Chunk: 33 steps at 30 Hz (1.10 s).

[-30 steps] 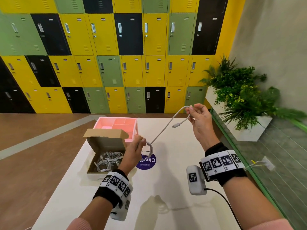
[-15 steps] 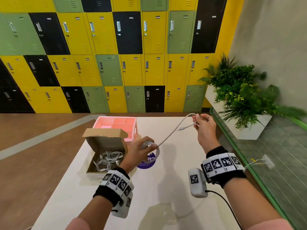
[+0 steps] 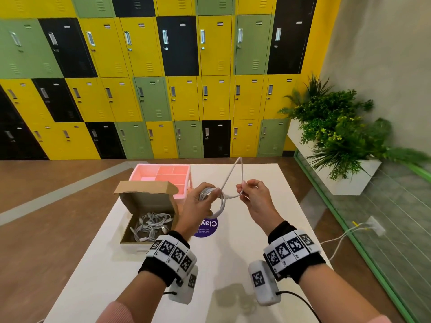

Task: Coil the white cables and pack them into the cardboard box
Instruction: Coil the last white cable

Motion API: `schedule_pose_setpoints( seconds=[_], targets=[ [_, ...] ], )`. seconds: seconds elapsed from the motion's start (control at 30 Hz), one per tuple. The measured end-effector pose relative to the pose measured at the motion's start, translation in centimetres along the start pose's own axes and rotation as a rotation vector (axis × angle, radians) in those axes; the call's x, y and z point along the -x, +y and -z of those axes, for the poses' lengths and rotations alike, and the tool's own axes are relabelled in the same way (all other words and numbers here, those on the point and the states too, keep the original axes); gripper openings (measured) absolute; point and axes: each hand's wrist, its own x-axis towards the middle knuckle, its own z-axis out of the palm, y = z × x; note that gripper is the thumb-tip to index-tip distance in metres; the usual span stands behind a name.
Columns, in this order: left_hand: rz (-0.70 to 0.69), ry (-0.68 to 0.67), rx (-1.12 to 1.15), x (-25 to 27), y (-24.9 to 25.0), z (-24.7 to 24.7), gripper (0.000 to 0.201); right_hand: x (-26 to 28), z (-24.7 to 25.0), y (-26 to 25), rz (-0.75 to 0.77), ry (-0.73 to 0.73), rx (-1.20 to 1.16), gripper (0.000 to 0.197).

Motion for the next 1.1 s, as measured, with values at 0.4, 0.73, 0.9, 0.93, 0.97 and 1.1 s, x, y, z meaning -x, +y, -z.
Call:
schedule_pose_setpoints(
  seconds=[0.4,0.73,0.9,0.93,0.97,1.1],
  targets=[
    [0.043,0.004,0.016,-0.2,-0.6,-0.4,0.029,0.7,-0.6,0.6,-0.072,-0.145,-0.010,0.014],
    [-0.053,0.107,-0.134,-0.4,-1.2,-0.2,0.032,1.8,-1.0,0.3,-0.190,-0.506,0.227,0.024],
    [-0.081,0.150,-0.190,-0.3,-1.5,0.2,0.034,1.9,-1.2,0.7,-0.180,-0.578,0.308,0.030],
    [-0.087,0.151,-0.198,-0.2,-1.5,0.3,0.034,1.8,-1.2,0.7,-0.178,-0.589,0.297,0.028],
    [-0.089,0.154,-0.206,-0.3,-1.4,0.3,0.034,1.7,-1.0,0.7,-0.178,-0.600,0.282,0.032],
    [-0.099,0.208,-0.299,-0.2,-1.6,0.4,0.032,1.5,-1.0,0.5,-0.077,-0.571,0.372,0.041]
  ],
)
